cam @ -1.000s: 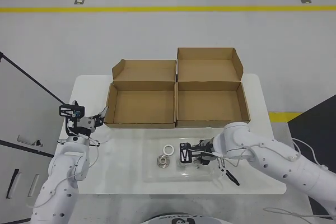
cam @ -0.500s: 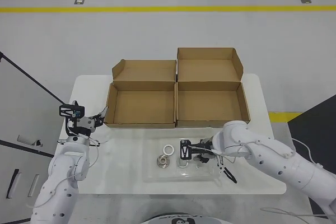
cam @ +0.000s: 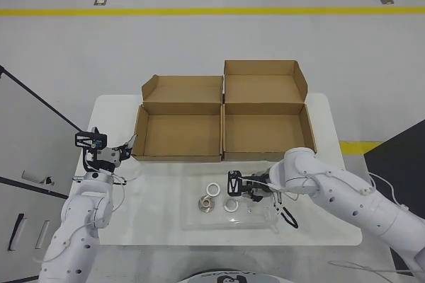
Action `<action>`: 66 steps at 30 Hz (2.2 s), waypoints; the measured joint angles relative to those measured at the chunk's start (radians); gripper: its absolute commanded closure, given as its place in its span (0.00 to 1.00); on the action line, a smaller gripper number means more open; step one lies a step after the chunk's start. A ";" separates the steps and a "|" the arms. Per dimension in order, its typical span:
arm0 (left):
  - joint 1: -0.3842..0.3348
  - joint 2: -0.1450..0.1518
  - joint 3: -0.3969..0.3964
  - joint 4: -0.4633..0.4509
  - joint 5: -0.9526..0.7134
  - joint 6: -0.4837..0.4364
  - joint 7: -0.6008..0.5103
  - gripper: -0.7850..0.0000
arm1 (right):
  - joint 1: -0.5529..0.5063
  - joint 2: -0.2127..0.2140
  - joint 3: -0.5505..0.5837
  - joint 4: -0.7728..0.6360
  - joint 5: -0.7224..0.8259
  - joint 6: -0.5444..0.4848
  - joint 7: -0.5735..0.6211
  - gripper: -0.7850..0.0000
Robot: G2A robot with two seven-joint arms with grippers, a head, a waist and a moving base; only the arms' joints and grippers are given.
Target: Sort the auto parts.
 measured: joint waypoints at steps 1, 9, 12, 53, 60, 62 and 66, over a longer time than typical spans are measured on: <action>0.000 0.000 0.000 0.000 0.000 0.000 0.000 0.00 | -0.002 0.003 0.012 -0.009 0.008 0.003 -0.002 1.00; 0.000 0.000 0.000 0.000 0.000 0.000 0.000 0.00 | -0.053 0.042 0.124 -0.100 0.093 0.056 -0.024 1.00; 0.000 0.000 0.000 0.000 0.000 0.000 0.000 0.00 | -0.094 0.064 0.185 -0.134 0.158 0.082 -0.044 1.00; 0.000 0.000 0.000 0.000 0.000 0.000 0.000 0.00 | -0.153 0.166 0.383 0.026 1.421 -0.415 -0.175 1.00; 0.000 0.000 0.000 0.000 0.000 0.000 0.000 0.00 | -0.146 0.164 0.378 0.024 1.425 -0.415 -0.175 1.00; 0.000 0.000 0.000 0.000 0.000 0.000 0.000 0.00 | -0.146 0.164 0.378 0.024 1.425 -0.415 -0.175 1.00; 0.000 0.000 0.000 0.000 0.000 0.000 0.000 0.00 | -0.146 0.164 0.378 0.024 1.425 -0.415 -0.175 1.00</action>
